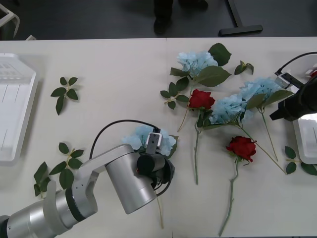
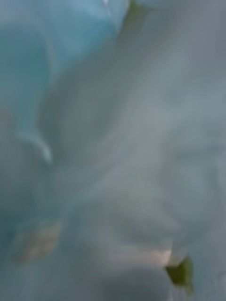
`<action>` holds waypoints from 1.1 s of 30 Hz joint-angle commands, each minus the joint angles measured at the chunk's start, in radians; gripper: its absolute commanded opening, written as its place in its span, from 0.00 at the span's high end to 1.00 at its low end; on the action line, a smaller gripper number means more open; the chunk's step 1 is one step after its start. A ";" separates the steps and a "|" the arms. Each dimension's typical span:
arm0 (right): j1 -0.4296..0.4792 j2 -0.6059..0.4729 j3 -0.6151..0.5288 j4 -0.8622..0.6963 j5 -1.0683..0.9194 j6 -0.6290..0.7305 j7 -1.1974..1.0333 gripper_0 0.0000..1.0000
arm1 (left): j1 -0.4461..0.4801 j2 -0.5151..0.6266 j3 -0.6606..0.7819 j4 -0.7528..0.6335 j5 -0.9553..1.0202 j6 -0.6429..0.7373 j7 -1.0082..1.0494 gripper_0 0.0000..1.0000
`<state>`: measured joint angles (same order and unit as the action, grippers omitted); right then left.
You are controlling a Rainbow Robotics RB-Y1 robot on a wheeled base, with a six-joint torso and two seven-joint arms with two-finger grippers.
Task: Place the red flowers into the right box and the blue flowers into the left box. If a person shows an open palm, hand one flower to the person first, then continue sorting.
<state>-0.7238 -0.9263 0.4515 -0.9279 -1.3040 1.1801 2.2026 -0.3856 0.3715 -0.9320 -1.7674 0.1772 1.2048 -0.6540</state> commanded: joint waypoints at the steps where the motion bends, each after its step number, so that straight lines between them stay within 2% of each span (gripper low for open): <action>1: -0.028 0.040 -0.005 -0.023 0.026 -0.010 -0.006 0.30 | -0.041 -0.043 -0.027 0.011 -0.033 -0.017 0.037 0.00; 3: -0.017 0.050 -0.007 -0.025 0.034 -0.020 -0.007 0.30 | -0.041 -0.043 -0.033 0.011 -0.041 -0.019 0.039 0.46; 4: -0.009 0.058 -0.005 -0.028 0.037 -0.031 -0.007 0.30 | -0.041 -0.043 -0.034 0.011 -0.041 -0.019 0.039 0.60; 5: -0.006 0.061 -0.007 -0.031 0.040 -0.034 -0.009 0.30 | -0.041 -0.043 -0.036 0.011 -0.041 -0.019 0.039 0.64; 6: 0.003 0.069 -0.007 -0.037 0.045 -0.045 -0.011 0.30 | -0.041 -0.043 -0.036 0.011 -0.041 -0.019 0.039 0.74; 7: 0.004 0.072 -0.005 -0.040 0.048 -0.050 -0.011 0.30 | -0.039 -0.043 -0.036 0.011 -0.042 -0.017 0.039 0.80; 8: 0.009 0.078 -0.005 -0.045 0.051 -0.053 -0.014 0.30 | -0.041 -0.043 -0.038 0.014 -0.042 -0.019 0.039 0.93; 9: 0.009 0.084 -0.005 -0.045 0.051 -0.053 -0.017 0.30 | -0.041 -0.043 -0.038 0.016 -0.044 -0.019 0.037 0.97; 10: 0.009 0.090 -0.007 -0.045 0.054 -0.053 -0.023 0.30 | -0.041 -0.043 -0.038 0.017 -0.044 -0.019 0.037 1.00; 21: 0.011 0.136 -0.005 -0.043 0.120 -0.097 -0.073 0.31 | -0.041 -0.042 -0.038 0.022 -0.073 -0.019 0.031 1.00; 24: 0.012 0.136 -0.007 -0.042 0.123 -0.099 -0.084 0.50 | -0.041 -0.034 -0.038 0.022 -0.096 -0.017 0.028 1.00; 30: 0.020 0.136 -0.005 -0.042 0.137 -0.111 -0.095 0.55 | -0.052 0.015 -0.036 -0.018 -0.140 -0.014 0.028 1.00; 32: 0.024 0.136 -0.005 -0.042 0.146 -0.122 -0.100 0.55 | -0.059 0.078 -0.021 -0.093 -0.139 -0.004 0.028 1.00; 33: 0.024 0.136 -0.007 -0.042 0.150 -0.122 -0.103 0.64 | -0.059 0.106 -0.010 -0.127 -0.127 0.001 0.028 1.00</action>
<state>-0.7143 -0.8043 0.4517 -0.9453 -1.1719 1.0710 2.1412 -0.4031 0.3864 -0.9494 -1.7734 0.0487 1.1994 -0.6498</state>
